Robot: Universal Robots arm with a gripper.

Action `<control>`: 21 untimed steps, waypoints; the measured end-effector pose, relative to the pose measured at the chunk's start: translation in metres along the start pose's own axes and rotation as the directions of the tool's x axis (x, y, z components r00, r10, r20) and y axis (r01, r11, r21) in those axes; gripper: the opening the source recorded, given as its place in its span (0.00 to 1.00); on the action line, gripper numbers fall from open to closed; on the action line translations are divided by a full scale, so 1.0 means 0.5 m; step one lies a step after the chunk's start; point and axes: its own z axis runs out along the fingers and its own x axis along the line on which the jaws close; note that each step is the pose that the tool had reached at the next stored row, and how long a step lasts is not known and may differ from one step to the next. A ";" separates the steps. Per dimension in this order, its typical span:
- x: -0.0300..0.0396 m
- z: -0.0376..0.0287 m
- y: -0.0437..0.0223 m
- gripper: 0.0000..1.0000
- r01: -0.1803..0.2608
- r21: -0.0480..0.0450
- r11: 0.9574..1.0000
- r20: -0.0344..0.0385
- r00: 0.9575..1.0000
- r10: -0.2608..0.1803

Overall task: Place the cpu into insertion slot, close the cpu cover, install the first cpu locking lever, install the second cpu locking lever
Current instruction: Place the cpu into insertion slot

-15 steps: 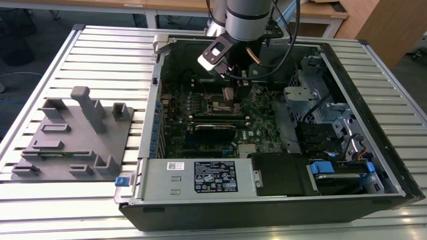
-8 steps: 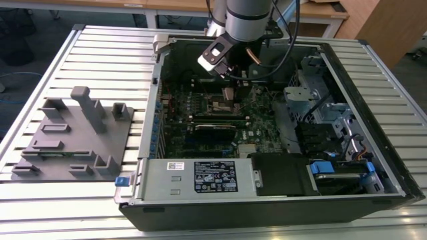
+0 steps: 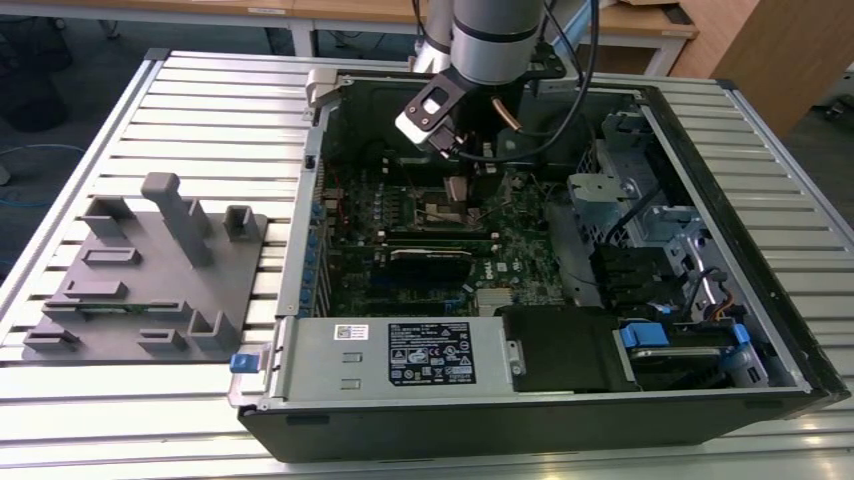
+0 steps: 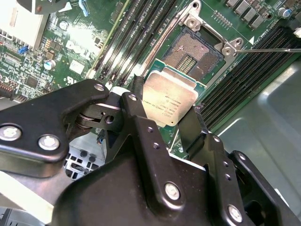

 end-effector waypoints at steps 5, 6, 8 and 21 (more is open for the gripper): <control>0.000 0.001 0.000 0.54 0.000 0.000 1.000 0.000 1.000 0.000; 0.000 0.001 0.000 0.54 0.000 0.000 1.000 0.000 1.000 0.000; 0.000 0.002 0.000 0.54 0.000 0.006 1.000 -0.001 1.000 0.000; 0.000 0.016 -0.001 0.54 0.000 0.022 1.000 -0.001 1.000 0.000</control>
